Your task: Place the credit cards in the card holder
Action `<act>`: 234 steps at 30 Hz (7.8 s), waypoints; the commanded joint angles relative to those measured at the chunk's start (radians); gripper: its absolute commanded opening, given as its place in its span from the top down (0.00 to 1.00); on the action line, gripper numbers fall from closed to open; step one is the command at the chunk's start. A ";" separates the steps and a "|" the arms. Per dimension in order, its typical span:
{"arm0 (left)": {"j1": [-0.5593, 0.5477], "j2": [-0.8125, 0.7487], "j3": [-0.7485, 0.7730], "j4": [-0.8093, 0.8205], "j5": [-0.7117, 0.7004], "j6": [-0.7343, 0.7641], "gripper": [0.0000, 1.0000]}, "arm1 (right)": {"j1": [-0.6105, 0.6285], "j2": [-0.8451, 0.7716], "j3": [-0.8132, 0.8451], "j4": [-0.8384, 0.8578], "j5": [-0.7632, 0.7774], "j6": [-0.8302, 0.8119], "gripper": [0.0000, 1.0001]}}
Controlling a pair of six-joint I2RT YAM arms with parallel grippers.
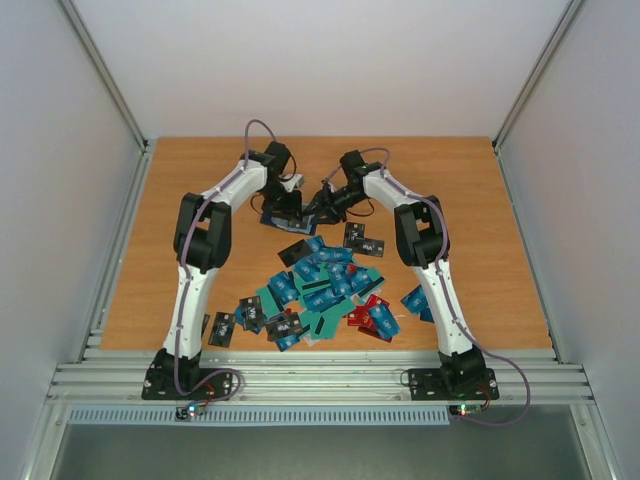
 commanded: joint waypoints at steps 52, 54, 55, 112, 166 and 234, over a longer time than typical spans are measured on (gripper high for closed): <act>0.077 -0.173 -0.152 0.177 -0.082 -0.064 0.47 | 0.008 -0.125 0.003 -0.073 0.060 0.145 0.61; 0.077 -0.155 -0.151 0.189 -0.095 -0.045 0.49 | 0.006 -0.138 -0.026 -0.068 0.072 0.130 0.61; 0.078 -0.149 -0.152 0.192 -0.087 -0.038 0.50 | 0.005 -0.148 -0.055 -0.063 0.080 0.125 0.61; 0.068 -0.169 -0.265 0.221 0.090 -0.209 1.00 | 0.014 -0.038 0.051 -0.042 0.137 0.094 0.60; 0.069 -0.081 -0.274 0.256 0.102 -0.224 1.00 | 0.080 0.017 0.243 -0.224 0.164 -0.029 0.60; 0.108 -1.409 -1.111 0.007 -0.084 -0.422 0.22 | 0.179 -0.761 -0.455 0.016 0.500 0.125 0.57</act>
